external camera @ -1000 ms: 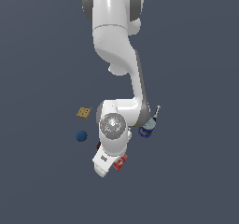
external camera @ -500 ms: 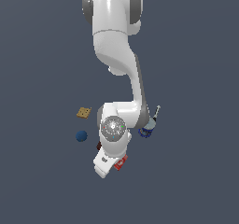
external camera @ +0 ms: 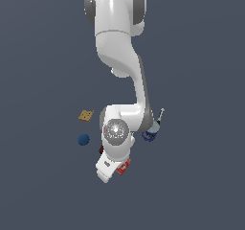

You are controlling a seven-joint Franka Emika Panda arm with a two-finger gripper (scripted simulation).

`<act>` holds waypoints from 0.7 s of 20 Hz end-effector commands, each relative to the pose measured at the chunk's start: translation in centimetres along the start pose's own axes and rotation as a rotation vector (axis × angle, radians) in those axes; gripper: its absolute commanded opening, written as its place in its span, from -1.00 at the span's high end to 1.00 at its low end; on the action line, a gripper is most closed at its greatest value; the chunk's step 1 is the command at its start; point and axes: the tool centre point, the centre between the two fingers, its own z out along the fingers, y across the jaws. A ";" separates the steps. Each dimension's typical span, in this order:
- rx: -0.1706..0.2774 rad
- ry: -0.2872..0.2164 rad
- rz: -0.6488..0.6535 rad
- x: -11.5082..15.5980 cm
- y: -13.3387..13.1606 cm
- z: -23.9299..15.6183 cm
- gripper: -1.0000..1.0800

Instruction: Pick up a designated object from a clutter of objects.

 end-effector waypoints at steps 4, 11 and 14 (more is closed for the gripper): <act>0.000 0.000 0.000 -0.2 -0.4 -0.7 1.00; -0.001 0.000 0.000 -1.0 -1.8 -2.9 1.00; -0.001 0.000 0.000 -1.5 -2.8 -4.4 1.00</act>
